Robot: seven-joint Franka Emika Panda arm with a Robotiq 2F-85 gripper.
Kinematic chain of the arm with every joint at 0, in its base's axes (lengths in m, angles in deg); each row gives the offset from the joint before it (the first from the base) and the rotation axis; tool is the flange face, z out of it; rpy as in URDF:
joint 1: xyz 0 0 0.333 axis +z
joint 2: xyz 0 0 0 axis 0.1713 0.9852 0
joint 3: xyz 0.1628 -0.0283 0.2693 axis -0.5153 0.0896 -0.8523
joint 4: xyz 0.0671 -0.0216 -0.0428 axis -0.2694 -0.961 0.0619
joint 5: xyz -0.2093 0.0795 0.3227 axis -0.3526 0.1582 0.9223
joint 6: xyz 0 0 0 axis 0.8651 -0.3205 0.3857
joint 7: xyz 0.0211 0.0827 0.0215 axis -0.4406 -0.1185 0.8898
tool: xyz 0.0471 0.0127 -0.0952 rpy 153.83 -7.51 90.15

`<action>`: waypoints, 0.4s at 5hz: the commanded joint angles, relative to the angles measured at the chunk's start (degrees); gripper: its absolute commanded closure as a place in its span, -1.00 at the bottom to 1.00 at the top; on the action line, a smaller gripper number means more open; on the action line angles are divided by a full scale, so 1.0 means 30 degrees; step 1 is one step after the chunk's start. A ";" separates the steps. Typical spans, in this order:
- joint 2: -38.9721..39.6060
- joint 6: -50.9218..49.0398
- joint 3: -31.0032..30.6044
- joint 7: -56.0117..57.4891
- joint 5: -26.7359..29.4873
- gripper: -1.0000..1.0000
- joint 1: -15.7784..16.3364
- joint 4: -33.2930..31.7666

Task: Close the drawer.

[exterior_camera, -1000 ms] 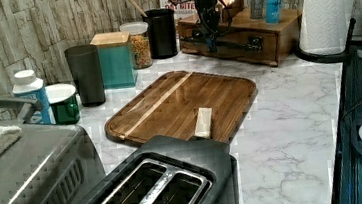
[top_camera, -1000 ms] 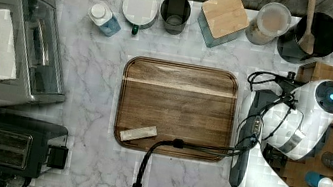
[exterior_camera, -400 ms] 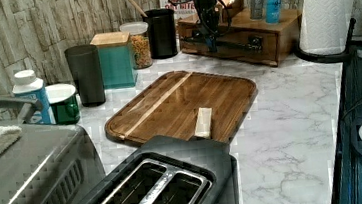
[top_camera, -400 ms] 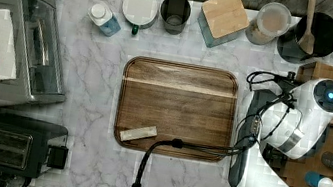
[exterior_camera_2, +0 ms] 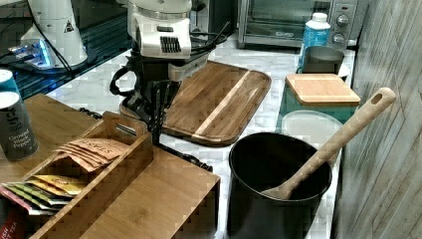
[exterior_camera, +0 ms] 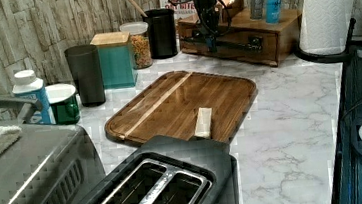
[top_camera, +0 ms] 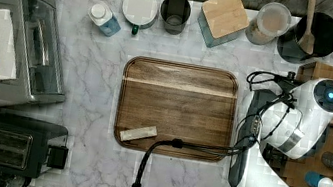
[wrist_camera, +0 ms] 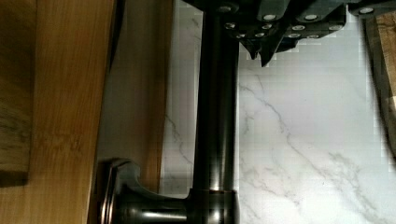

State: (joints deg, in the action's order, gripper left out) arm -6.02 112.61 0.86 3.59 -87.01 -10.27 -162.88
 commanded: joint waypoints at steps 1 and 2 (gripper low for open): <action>-0.0003 0.0801 0.2674 0.0149 -0.0995 1.00 -0.2195 0.3040; 0.0006 0.0808 0.2748 0.0168 -0.0953 1.00 -0.2135 0.3039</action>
